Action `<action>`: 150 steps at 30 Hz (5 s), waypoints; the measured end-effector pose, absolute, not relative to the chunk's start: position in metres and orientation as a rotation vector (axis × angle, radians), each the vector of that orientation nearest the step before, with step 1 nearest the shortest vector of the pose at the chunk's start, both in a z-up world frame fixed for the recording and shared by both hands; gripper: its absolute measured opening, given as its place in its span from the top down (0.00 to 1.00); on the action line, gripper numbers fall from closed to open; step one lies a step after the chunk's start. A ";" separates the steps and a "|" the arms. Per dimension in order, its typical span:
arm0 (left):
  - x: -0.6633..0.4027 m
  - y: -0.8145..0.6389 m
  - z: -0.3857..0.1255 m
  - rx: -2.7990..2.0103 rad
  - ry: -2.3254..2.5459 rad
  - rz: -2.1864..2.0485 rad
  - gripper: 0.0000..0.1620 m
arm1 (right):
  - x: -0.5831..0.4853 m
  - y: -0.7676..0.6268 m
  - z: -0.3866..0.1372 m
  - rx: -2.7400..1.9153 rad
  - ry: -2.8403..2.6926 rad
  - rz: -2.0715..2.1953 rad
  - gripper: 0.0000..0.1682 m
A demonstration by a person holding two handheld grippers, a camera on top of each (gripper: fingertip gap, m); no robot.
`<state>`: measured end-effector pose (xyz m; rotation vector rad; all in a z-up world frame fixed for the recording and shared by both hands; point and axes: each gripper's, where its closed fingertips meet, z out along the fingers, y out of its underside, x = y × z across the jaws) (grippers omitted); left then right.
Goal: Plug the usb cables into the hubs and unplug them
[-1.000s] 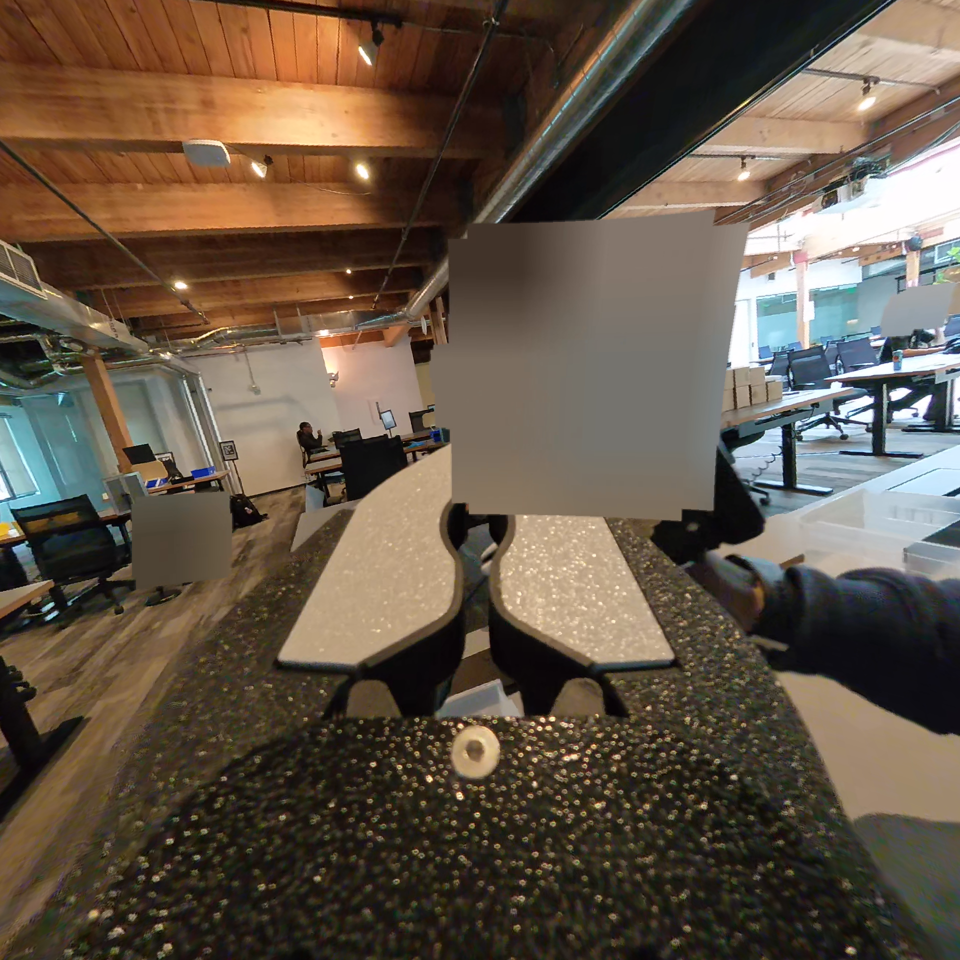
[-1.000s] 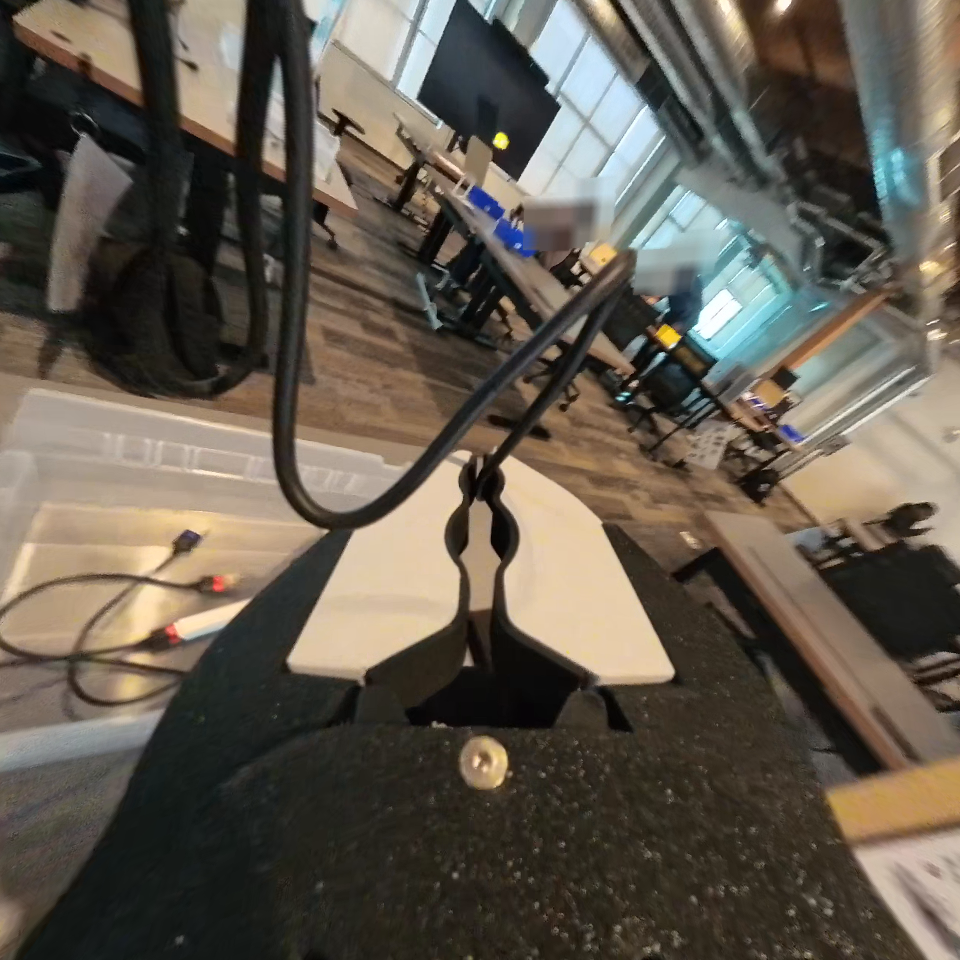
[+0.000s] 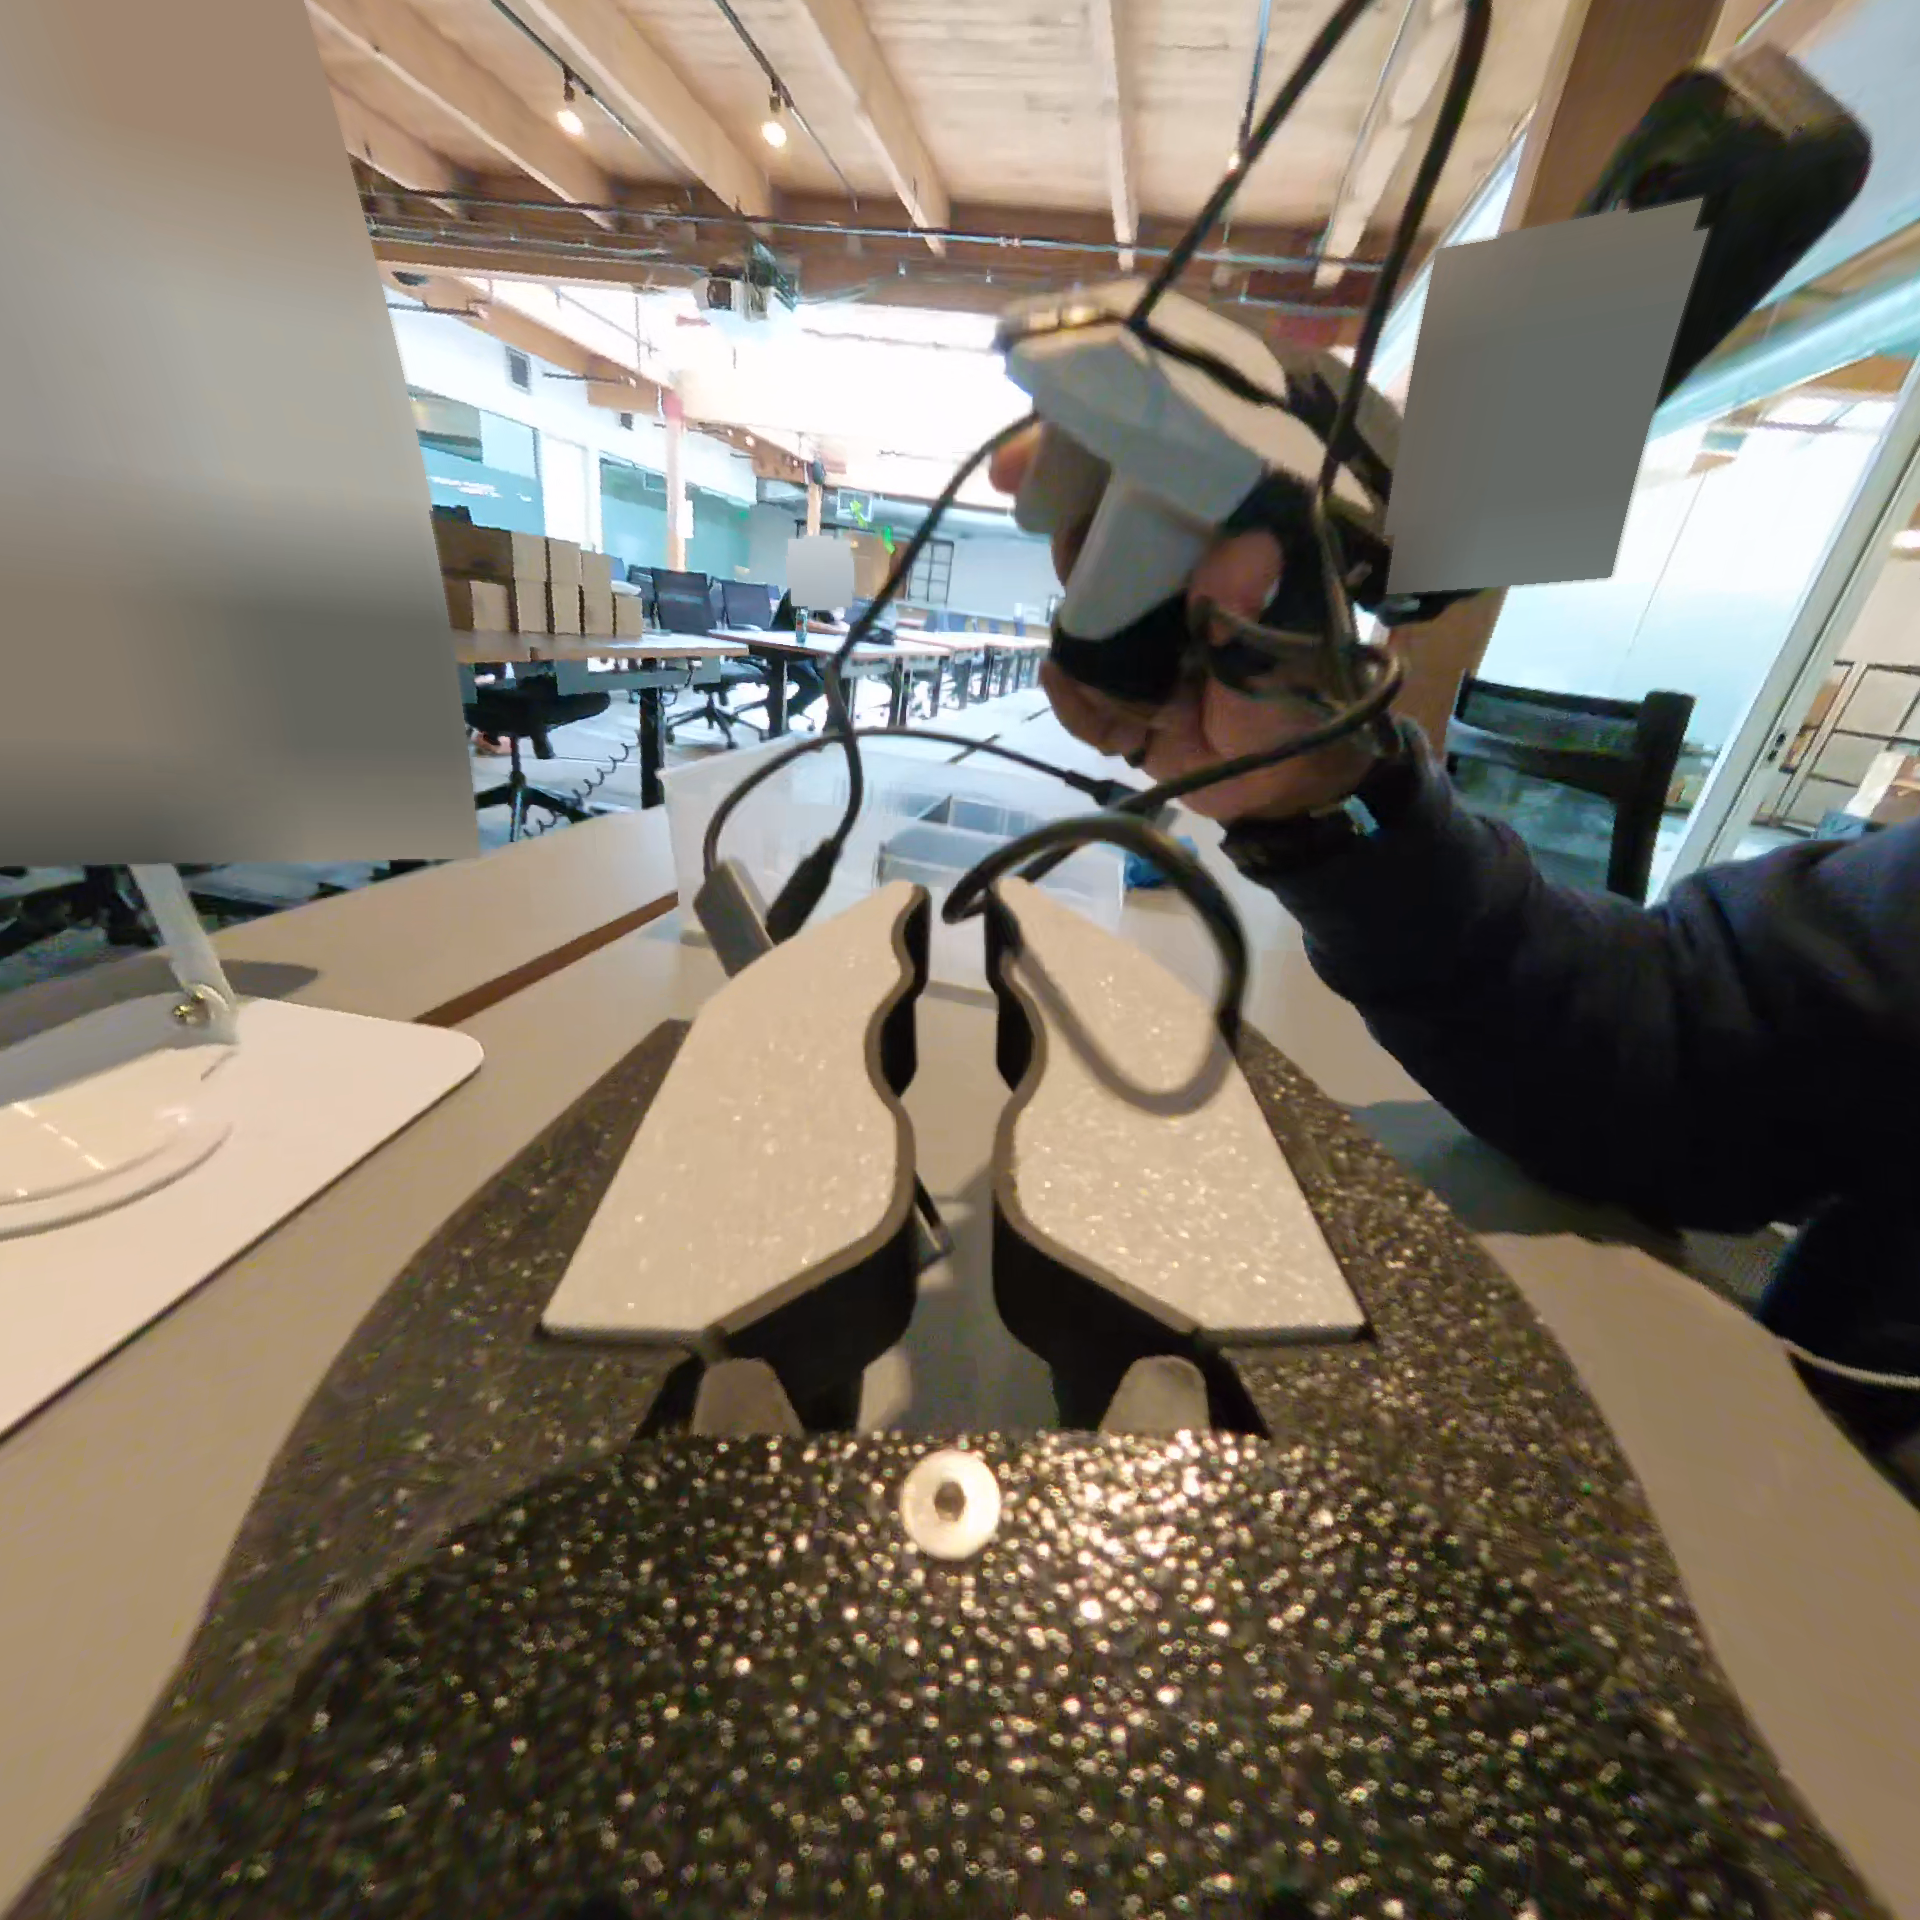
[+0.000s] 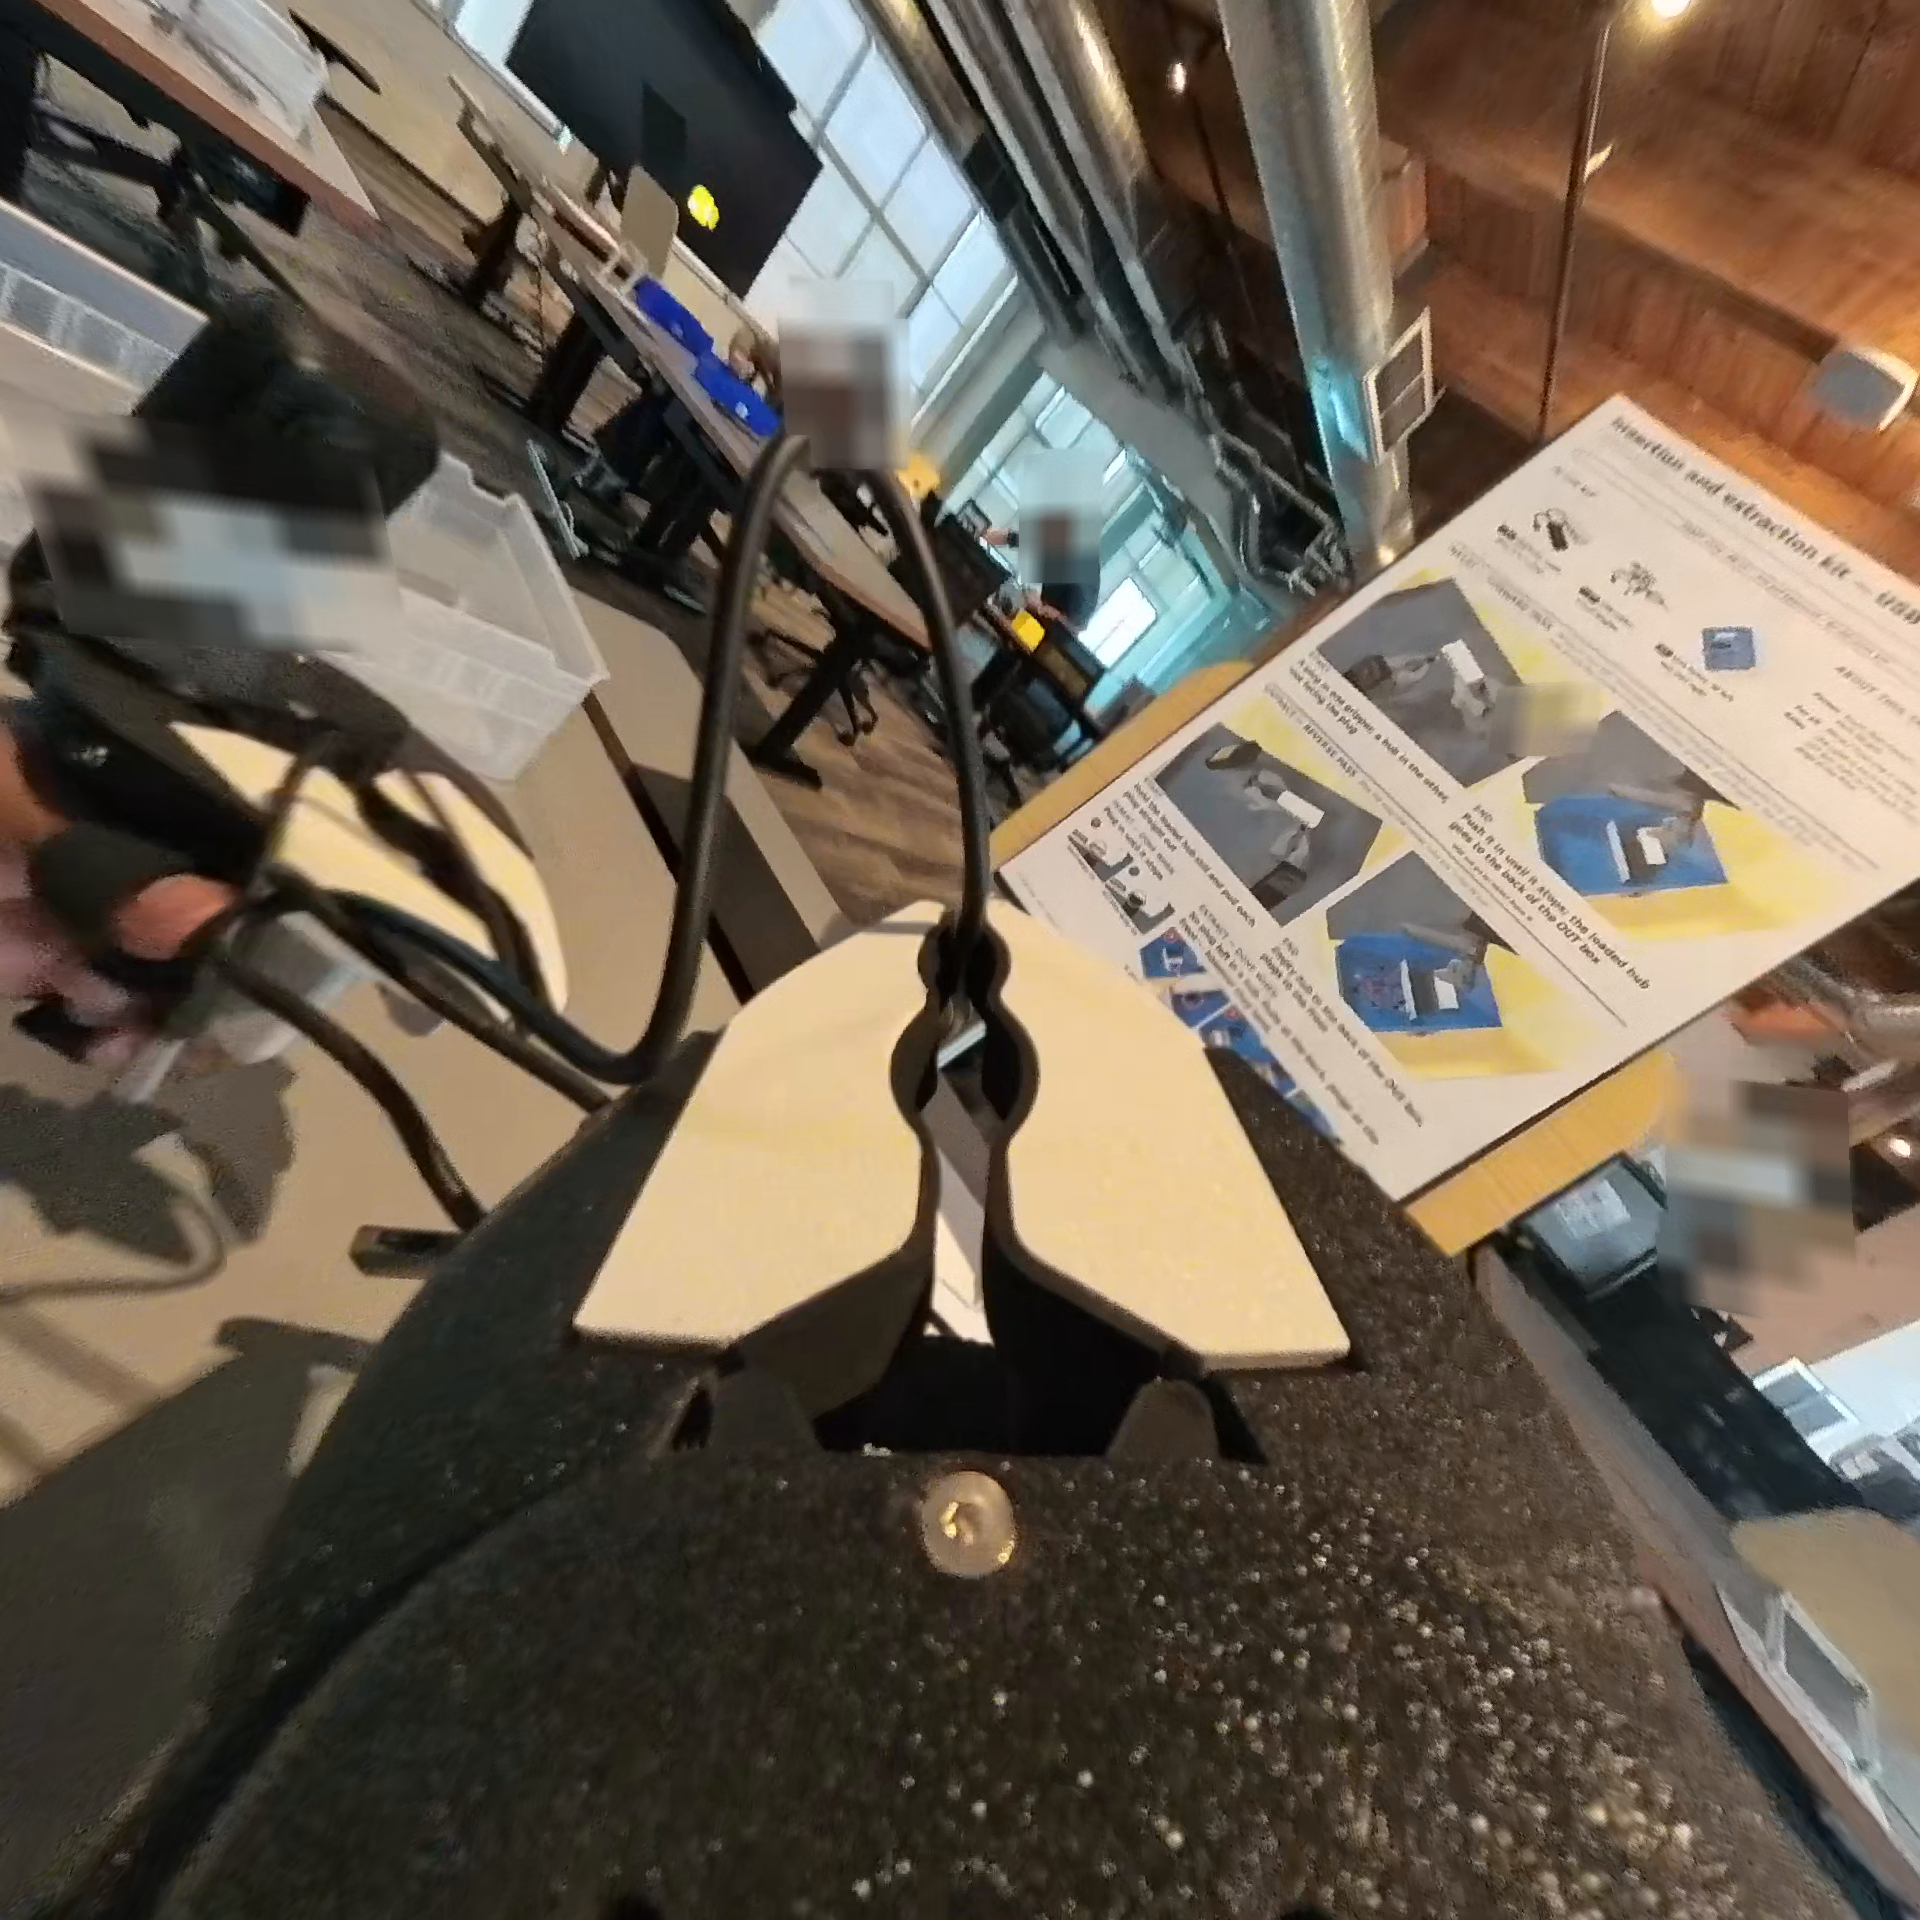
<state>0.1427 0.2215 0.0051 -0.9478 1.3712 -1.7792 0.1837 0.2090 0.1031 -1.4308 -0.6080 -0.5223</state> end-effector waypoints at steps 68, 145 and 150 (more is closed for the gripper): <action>0.158 0.209 -0.075 -1.331 1.537 -1.601 0.88 | 0.197 0.151 0.025 -1.379 -0.687 -0.196 0.94; 0.134 0.145 -0.106 -0.855 2.114 -1.404 0.94 | 0.139 0.147 -0.092 -1.939 -0.844 0.179 0.97; 0.132 0.145 -0.086 -0.982 2.019 -1.674 0.94 | 0.138 0.150 -0.078 -1.917 -0.723 0.275 0.96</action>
